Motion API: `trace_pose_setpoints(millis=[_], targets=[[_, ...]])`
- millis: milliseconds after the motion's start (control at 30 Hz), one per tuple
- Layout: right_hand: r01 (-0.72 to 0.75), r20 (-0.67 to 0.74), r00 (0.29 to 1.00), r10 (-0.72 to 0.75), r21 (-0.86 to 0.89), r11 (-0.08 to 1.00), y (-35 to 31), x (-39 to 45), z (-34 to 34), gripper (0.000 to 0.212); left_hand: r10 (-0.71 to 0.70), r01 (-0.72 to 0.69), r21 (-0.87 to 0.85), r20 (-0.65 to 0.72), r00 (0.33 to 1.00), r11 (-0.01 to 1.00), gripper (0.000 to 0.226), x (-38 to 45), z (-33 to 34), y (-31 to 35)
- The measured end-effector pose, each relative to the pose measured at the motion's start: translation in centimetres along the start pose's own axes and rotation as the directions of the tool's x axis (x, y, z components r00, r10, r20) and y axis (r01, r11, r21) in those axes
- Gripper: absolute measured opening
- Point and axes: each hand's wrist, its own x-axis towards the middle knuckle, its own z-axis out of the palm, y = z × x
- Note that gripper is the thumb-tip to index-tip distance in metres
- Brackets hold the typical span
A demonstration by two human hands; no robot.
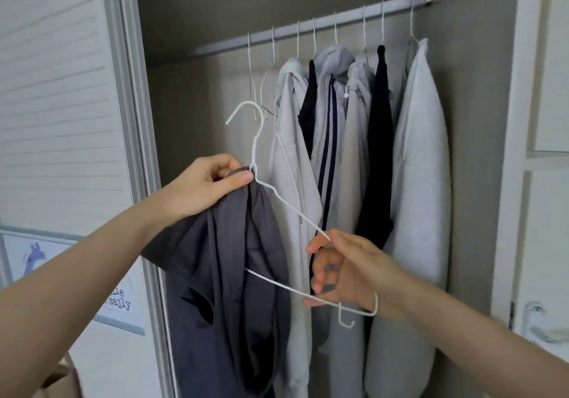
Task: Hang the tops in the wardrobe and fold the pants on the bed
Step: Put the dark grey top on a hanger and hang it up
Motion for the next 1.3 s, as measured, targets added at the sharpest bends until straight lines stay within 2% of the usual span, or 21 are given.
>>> trace_pose_setpoints(millis=[233, 300, 333, 367, 400, 433, 467, 500, 567, 633, 700, 767, 833, 933, 967, 1033, 1100, 1133, 1200, 1267, 1300], targets=[[-0.150, 0.014, 0.989, 0.149, 0.063, 0.987, -1.3, -0.3, -2.8, 0.042, -0.006, 0.010, -0.055, 0.080, 0.997, 0.998, 0.019, -0.7, 0.6, 0.2], [-0.199, -0.134, 0.972, 0.194, -0.025, 0.980, -1.6, -0.1, -2.9, 0.039, -0.021, 0.021, 0.003, 0.054, 0.998, 1.000, 0.015, -0.8, 0.8, -0.1], [-0.184, -0.257, 0.958, 0.128, -0.204, 0.962, -1.7, 0.1, -2.8, 0.036, -0.037, 0.037, 0.037, 0.024, 0.999, 0.999, 0.015, -0.8, 1.0, -0.3], [-0.158, -0.379, 0.924, -0.050, -0.497, 0.853, -1.7, 0.4, -2.7, 0.029, -0.063, 0.063, 0.049, -0.010, 0.998, 0.997, 0.016, -0.9, 1.1, -0.5], [-0.153, -0.414, 0.852, -0.319, -0.781, 0.606, -1.7, 0.8, -2.6, 0.018, -0.096, 0.097, 0.035, -0.046, 0.994, 0.995, 0.017, -1.0, 1.2, -0.7], [-0.203, -0.346, 0.758, -0.553, -0.931, 0.304, -1.4, 1.0, -2.3, 0.014, -0.124, 0.125, 0.003, -0.086, 0.989, 0.992, 0.018, -1.1, 1.3, -0.8], [-0.286, -0.247, 0.664, -0.706, -0.956, 0.065, -0.8, 1.1, -1.8, 0.029, -0.148, 0.146, -0.030, -0.118, 0.982, 0.989, 0.020, -1.1, 1.3, -0.8], [-0.341, -0.164, 0.597, -0.785, -0.938, -0.063, -0.3, 1.0, -1.1, 0.043, -0.166, 0.160, -0.054, -0.140, 0.976, 0.986, 0.021, -1.1, 1.3, -0.8], [-0.374, -0.021, 0.519, -0.854, -0.905, -0.205, 0.3, 0.7, 0.0, 0.054, -0.189, 0.177, -0.085, -0.156, 0.970, 0.980, 0.024, -1.2, 1.0, -0.7], [-0.325, 0.109, 0.537, -0.837, -0.889, -0.324, 1.0, 0.6, 1.2, 0.048, -0.218, 0.191, -0.158, -0.177, 0.960, 0.969, 0.024, -1.3, 0.8, -0.5], [-0.109, 0.117, 0.657, -0.745, -0.963, -0.248, 2.4, 0.6, 2.4, 0.039, -0.282, 0.209, -0.303, -0.221, 0.933, 0.930, 0.022, -1.2, 0.7, -0.1], [0.043, 0.026, 0.847, -0.532, -0.999, 0.019, 4.4, 0.9, 3.7, 0.036, -0.348, 0.218, -0.444, -0.236, 0.907, 0.869, 0.022, -1.1, 0.6, 0.5], [0.010, -0.090, 0.960, -0.266, -0.935, 0.354, 6.3, 1.9, 4.4, 0.041, -0.389, 0.215, -0.561, -0.211, 0.897, 0.800, 0.020, -1.0, 0.6, 1.1], [-0.073, -0.095, 0.995, 0.009, -0.697, 0.713, 7.4, 3.6, 4.7, 0.054, -0.417, 0.213, -0.666, -0.162, 0.895, 0.715, 0.024, -0.9, 0.9, 1.9], [-0.093, -0.041, 0.995, 0.087, -0.637, 0.765, 7.4, 4.0, 4.8, 0.059, -0.423, 0.215, -0.677, -0.156, 0.893, 0.704, 0.028, -0.9, 0.9, 2.0], [-0.138, 0.099, 0.960, 0.263, -0.648, 0.749, 7.7, 4.0, 5.0, 0.061, -0.439, 0.224, -0.685, -0.155, 0.885, 0.693, 0.031, -1.0, 0.7, 2.0], [-0.135, 0.142, 0.899, 0.414, -0.810, 0.571, 8.0, 3.2, 4.9, 0.061, -0.455, 0.219, -0.706, -0.162, 0.876, 0.673, 0.029, -1.3, 0.0, 1.4], [-0.083, 0.113, 0.897, 0.427, -0.907, 0.413, 8.1, 2.8, 4.4, 0.058, -0.457, 0.215, -0.710, -0.166, 0.874, 0.670, 0.028, -1.5, -0.5, 1.0], [0.105, 0.101, 0.947, 0.306, -0.994, 0.004, 7.5, 2.0, 2.7, 0.049, -0.441, 0.223, -0.642, -0.199, 0.875, 0.733, 0.030, -2.3, -1.7, -0.6], [0.199, 0.151, 0.977, 0.151, -0.901, -0.385, 6.0, 1.5, 0.7, 0.059, -0.396, 0.246, -0.473, -0.251, 0.883, 0.846, 0.036, -3.4, -2.8, -2.6], [0.191, 0.162, 0.982, 0.102, -0.843, -0.503, 4.9, 1.4, -0.1, 0.064, -0.371, 0.257, -0.384, -0.257, 0.892, 0.887, 0.038, -4.1, -3.2, -3.5]])
